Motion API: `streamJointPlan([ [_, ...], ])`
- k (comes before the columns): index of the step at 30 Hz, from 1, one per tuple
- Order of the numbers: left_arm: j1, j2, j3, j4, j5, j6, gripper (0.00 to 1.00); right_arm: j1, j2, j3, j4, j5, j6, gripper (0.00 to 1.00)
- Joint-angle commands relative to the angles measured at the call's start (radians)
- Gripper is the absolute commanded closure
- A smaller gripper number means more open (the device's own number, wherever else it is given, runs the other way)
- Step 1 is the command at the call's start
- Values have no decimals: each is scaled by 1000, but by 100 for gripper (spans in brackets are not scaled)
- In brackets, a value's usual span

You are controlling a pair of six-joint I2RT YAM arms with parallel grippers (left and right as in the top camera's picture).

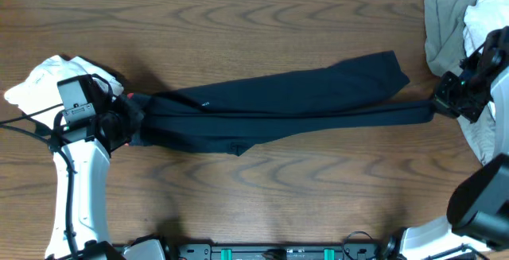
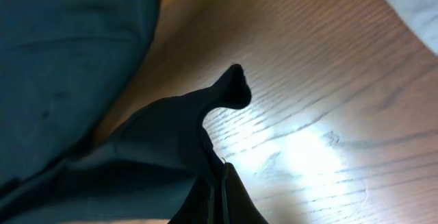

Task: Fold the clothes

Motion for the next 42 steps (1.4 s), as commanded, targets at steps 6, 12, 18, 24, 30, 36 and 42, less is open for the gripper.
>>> streamJointPlan([
  [6, -1, 2, 29, 23, -105, -70, 94, 3, 79, 116, 15, 89, -12, 99],
  [12, -1, 21, 28, 3, -129, -86, 94, 3, 130, 117, 32, 89, -12, 99],
  [18, -1, 24, 28, -48, -129, -87, 94, 3, 160, 117, 41, 89, -13, 99],
  [24, -1, 24, 28, -40, -106, -114, 94, 6, 161, 117, 74, 89, -12, 99],
  [30, -1, 25, 28, 5, -106, -165, 94, 32, 161, 117, 106, 89, -5, 98],
  [36, -3, 25, 27, 126, -106, -302, 94, 66, 178, 117, 169, 86, -5, 99],
  [42, -39, 27, 27, 212, -108, -312, 94, 116, 224, 117, 231, 85, -5, 96],
])
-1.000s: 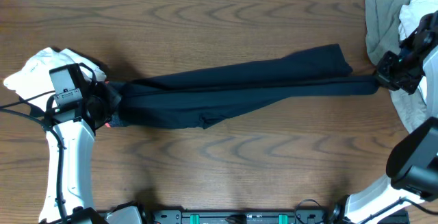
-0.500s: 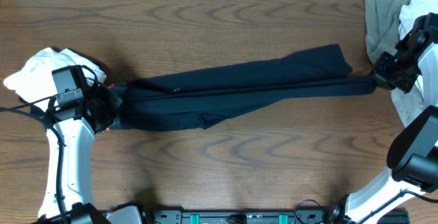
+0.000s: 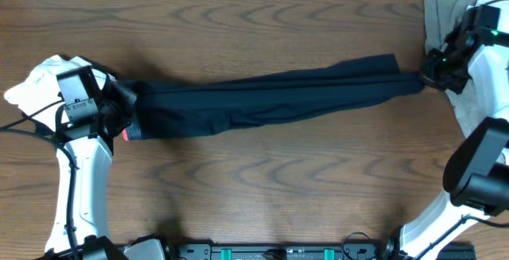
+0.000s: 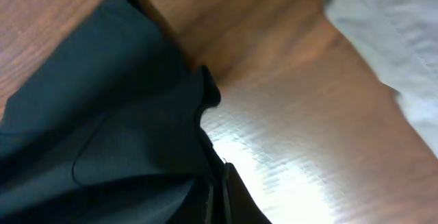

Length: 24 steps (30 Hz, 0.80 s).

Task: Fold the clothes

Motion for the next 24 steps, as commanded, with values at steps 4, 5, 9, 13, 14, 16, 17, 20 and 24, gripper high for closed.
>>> streamJointPlan([
  [4, -33, 31, 27, 28, -32, -30, 94, 46, 63, 16, 33, 30, -5, 97],
  [5, -35, 40, 27, 28, -32, -30, 94, 50, 69, 16, 39, 30, -5, 97],
  [9, -37, 88, 27, 9, -27, -30, 94, 53, 74, 16, 40, 37, -6, 99],
  [13, -37, 102, 27, -45, 3, -27, 94, 34, 71, 21, 25, 17, -6, 99],
  [14, -37, 96, 27, -49, 32, -10, 94, 26, 66, 23, 18, -2, -6, 99],
  [16, -37, 74, 28, -58, 100, 28, 94, 6, 51, 32, -6, -51, -21, 99],
  [17, -37, 54, 28, -77, 120, 27, 94, -5, 39, 42, -27, -71, -22, 99],
  [20, -37, -21, 28, -159, 127, 27, 94, -35, 0, 79, -109, -71, -21, 99],
  [24, -37, -148, 28, -314, 126, 49, 94, -76, -58, 114, -231, -56, -23, 99],
])
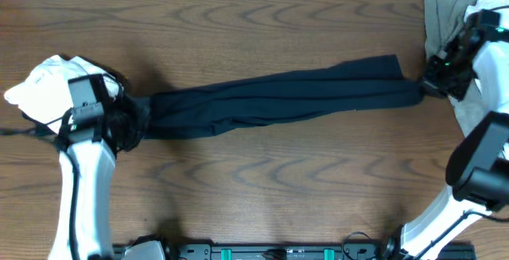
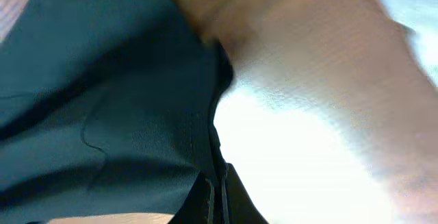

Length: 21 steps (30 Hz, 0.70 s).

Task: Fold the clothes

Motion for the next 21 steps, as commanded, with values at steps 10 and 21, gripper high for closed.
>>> streamJointPlan([
  [10, -1, -380, 28, -298, 19, 32, 94, -95, -199, 51, -203, 29, -63, 99],
  [21, -1, -455, 28, -503, 20, 20, 94, -98, -221, 51, -257, 81, -86, 99],
])
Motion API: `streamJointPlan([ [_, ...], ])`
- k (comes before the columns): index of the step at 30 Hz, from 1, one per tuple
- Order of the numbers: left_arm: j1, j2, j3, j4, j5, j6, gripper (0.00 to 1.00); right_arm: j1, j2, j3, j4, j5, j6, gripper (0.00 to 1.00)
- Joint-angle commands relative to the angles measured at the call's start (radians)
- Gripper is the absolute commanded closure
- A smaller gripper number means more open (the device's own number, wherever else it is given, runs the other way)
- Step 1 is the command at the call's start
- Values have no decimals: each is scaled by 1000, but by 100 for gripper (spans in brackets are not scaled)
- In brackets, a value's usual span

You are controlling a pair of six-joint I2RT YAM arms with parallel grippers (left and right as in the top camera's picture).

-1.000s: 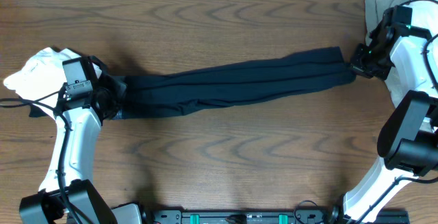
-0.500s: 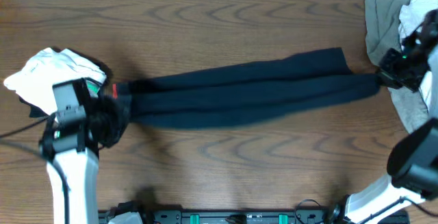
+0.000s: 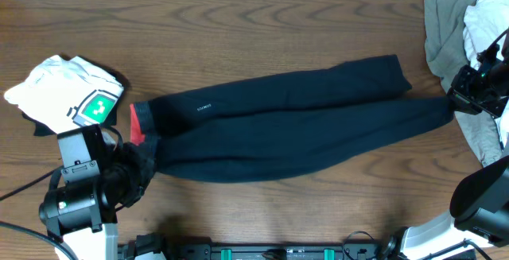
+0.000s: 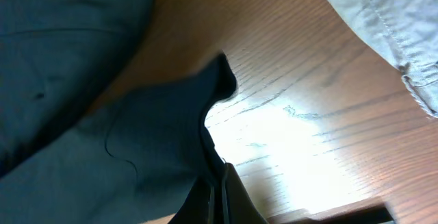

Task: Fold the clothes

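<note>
Dark navy trousers lie stretched left to right across the wooden table, the two legs spread apart at the right, a red inner waistband showing at the left. My left gripper is shut on the waist's near corner. My right gripper is shut on the cuff of the nearer leg; in the wrist view the dark cloth runs into the closed fingers.
A folded white shirt with a green patch lies at the left. A heap of grey and white clothes fills the far right corner, close behind my right gripper. The table's near edge runs just under my left arm.
Both grippers have moved toward the near side with the trousers. The near leg now lies spread apart from the far one, and the white shirt is uncovered.
First the trousers hung stretched between both shut grippers, the near leg apart from the far one. Then both ends stood farther back with the legs laid together in a narrow band. Now the held ends are nearer again and the trousers lie wider.
</note>
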Motion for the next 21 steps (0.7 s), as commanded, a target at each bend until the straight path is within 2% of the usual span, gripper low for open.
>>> streamJointPlan([
  [1, -1, -24, 23, -13, 2, 7, 94, -10, -27, 18, -2, 34, -21, 99],
  [9, -1, -73, 27, -18, -94, 6, 94, -45, -27, 19, -68, 35, -58, 99],
  [16, 0, -106, 38, -85, -112, 7, 94, -105, -27, 19, -103, 128, -40, 99],
  [21, 0, -117, 84, -128, -238, 7, 94, -159, -27, 19, -109, 141, -4, 99],
])
